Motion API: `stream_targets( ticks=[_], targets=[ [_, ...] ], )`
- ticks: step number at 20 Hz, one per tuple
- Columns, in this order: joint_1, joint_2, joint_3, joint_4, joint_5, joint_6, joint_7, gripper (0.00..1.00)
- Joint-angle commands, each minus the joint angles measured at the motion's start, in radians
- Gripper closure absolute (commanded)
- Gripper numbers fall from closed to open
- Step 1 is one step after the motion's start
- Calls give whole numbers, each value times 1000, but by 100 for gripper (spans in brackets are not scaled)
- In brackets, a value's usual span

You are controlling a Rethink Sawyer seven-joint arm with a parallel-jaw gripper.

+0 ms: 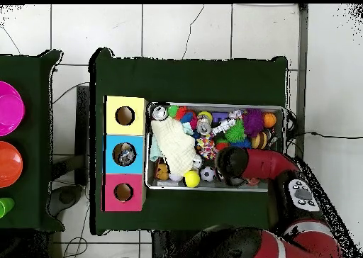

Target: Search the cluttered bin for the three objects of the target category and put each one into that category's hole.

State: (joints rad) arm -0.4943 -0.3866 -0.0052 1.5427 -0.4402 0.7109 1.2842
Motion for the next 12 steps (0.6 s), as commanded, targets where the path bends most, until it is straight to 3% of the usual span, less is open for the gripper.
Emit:
stream_targets(
  ticks=[1,8,12],
  targets=[
    [22,148,-90,-81,-64,133,121,0],
    [60,254,-133,-168,-61,75,178,0],
    [58,260,-134,-157,-56,75,143,0]
  ],
)
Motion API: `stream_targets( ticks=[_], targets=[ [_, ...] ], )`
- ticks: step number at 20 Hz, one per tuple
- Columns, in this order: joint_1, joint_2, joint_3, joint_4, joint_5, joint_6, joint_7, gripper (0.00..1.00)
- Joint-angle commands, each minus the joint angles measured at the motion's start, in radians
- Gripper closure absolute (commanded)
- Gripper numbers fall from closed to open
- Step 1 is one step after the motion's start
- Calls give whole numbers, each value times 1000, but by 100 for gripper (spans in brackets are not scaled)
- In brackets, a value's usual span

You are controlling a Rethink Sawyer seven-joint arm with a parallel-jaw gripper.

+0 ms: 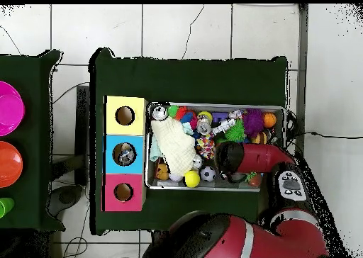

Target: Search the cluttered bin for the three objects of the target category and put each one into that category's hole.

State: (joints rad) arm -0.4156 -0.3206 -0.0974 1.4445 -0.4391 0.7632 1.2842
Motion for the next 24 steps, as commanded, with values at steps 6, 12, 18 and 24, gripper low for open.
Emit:
stream_targets(
  ticks=[6,12,18,24],
  targets=[
    [-21,181,-46,-53,-31,93,110,0],
    [-28,197,-42,-59,-38,-5,133,0],
    [-102,162,42,16,-23,-284,149,0],
    [-183,112,129,117,-4,-505,168,0]
  ],
)
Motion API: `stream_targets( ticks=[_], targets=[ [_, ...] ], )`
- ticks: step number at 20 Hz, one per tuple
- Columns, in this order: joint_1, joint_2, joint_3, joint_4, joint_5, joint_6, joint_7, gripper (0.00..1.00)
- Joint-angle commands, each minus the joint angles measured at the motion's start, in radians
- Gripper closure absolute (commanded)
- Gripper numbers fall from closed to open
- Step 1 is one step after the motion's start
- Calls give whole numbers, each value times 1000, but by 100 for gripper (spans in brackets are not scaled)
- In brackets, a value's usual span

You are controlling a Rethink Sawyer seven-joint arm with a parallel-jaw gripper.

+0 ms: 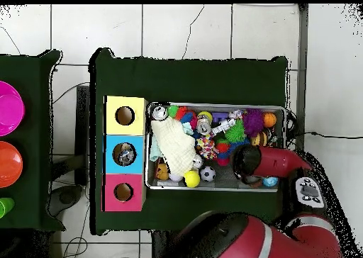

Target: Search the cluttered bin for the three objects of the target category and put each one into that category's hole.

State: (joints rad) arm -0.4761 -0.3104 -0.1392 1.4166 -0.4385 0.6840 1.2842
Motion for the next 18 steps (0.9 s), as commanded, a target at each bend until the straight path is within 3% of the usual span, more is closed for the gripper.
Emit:
stream_targets(
  ticks=[1,7,14,18],
  targets=[
    [-139,91,186,162,-5,-448,159,0],
    [-250,44,309,253,-21,-537,102,0],
    [-267,64,316,257,-33,-592,139,0],
    [-240,75,283,238,-30,-595,154,0]
  ],
)
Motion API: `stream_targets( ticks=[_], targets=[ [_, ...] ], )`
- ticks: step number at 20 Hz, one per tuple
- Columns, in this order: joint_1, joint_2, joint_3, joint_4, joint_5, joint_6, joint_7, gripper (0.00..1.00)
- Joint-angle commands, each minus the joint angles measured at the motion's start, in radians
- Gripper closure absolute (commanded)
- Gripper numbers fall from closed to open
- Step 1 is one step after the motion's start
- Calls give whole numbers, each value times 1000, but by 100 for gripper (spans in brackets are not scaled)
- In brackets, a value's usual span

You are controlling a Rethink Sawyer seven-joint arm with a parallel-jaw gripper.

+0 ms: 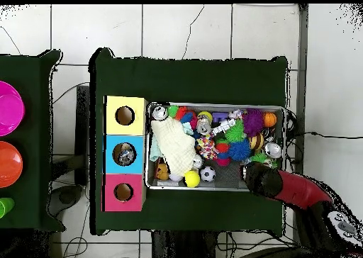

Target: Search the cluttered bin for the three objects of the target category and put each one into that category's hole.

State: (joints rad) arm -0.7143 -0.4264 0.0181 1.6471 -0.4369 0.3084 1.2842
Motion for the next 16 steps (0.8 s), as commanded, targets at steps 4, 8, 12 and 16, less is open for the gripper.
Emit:
stream_targets(
  ticks=[4,8,12,16],
  targets=[
    [83,228,34,-51,-30,-224,192,0],
    [153,258,-38,-100,-9,-177,214,0],
    [205,297,-99,-132,20,-229,260,0],
    [204,299,-86,-134,39,-229,243,0]
  ],
)
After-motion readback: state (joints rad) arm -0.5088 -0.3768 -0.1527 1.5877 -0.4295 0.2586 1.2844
